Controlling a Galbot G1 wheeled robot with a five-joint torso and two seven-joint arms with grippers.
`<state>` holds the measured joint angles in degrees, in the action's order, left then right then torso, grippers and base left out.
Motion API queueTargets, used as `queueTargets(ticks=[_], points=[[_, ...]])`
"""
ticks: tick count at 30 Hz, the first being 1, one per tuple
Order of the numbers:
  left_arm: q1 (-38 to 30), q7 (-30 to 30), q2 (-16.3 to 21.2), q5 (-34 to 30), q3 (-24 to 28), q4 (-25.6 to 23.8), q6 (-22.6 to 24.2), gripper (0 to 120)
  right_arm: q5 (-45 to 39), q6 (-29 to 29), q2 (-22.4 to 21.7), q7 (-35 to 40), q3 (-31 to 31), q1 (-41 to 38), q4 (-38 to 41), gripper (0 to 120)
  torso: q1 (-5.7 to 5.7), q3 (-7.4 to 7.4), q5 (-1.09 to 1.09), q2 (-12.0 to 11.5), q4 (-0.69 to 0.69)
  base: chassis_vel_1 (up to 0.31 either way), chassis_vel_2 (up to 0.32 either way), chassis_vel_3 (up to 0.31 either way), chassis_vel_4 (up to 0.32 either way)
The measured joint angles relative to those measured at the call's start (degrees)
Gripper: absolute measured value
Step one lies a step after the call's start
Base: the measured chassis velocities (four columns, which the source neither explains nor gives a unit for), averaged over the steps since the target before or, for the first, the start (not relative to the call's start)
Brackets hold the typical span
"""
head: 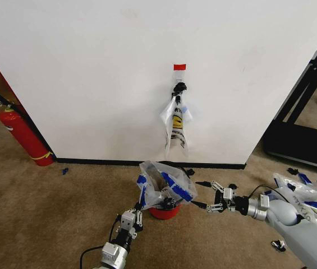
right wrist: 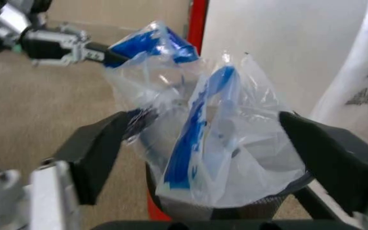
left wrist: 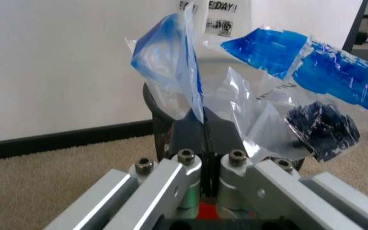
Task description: Pick up the garbage bag from the wall and place it over the trash bin.
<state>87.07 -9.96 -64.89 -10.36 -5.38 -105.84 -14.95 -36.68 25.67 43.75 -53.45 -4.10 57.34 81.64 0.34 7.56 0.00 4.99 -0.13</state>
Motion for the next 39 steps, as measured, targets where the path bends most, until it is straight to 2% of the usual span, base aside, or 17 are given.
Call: queueTargets(ticks=[4,8,11,16,18,21,31,33,36,39], points=[[0.01,0.0,0.04,0.09,0.0,0.01,-0.01,0,-2.52,-2.34,0.33,1.17,1.75,-0.79,-0.6,90,0.0,0.0,0.01,0.0,0.0,0.0,0.0,0.0,0.0],[0.19,-0.01,0.27,0.34,0.12,-0.03,-0.05,0,-4.84,-5.44,1.32,1.22,3.47,-2.4,-2.44,71,0.0,0.0,0.01,0.0,-0.01,0.0,0.0,0.0,0.0],[0.47,-0.02,0.33,0.43,0.03,-0.28,-0.06,0,-4.86,-6.01,1.83,0.82,4.31,-3.46,-3.23,64,0.0,0.0,0.0,0.0,0.01,0.0,0.0,0.0,0.0],[0.89,-0.08,0.48,0.49,-0.35,-0.72,-0.07,0,-4.25,-7.14,2.63,-0.29,6.52,-6.0,-4.11,43,0.0,0.0,-0.01,0.0,0.0,0.0,0.0,0.0,0.0],[0.96,-0.12,0.48,0.49,-0.41,-0.76,-0.07,0,-3.96,-7.61,2.74,-0.76,6.84,-6.5,-4.32,41,0.0,0.0,-0.01,0.0,0.0,0.0,0.0,0.0,0.0],[1.02,-0.21,0.43,0.51,-0.54,-0.83,-0.09,0,-2.87,-9.01,3.02,-2.98,7.81,-8.43,-5.56,25,0.0,0.0,0.0,0.0,0.0,0.0,0.0,0.0,0.0],[0.65,-0.32,0.14,0.51,-0.39,-0.6,-0.12,0,-1.39,-10.69,2.38,-7.94,6.24,-8.98,-6.26,15,0.0,0.0,0.01,0.0,0.0,0.0,0.0,0.0,0.0],[0.54,-0.33,0.07,0.51,-0.32,-0.52,-0.12,0,-1.4,-10.69,2.22,-8.13,5.91,-8.74,-6.13,12,0.0,-0.01,0.01,0.0,0.0,0.0,0.0,0.0,0.0],[0.24,-0.34,-0.08,0.49,-0.13,-0.4,-0.09,0,-1.61,-10.68,1.55,-8.75,4.82,-7.84,-5.89,0,0.0,-0.01,0.0,0.0,0.0,0.0,0.0,0.0,0.0],[0.13,-0.34,-0.21,0.49,-0.03,-0.4,-0.03,0,-1.98,-10.66,1.18,-9.61,4.11,-7.11,-6.04,0,0.0,-0.01,0.0,0.0,-0.01,0.0,0.0,0.0,0.0]])
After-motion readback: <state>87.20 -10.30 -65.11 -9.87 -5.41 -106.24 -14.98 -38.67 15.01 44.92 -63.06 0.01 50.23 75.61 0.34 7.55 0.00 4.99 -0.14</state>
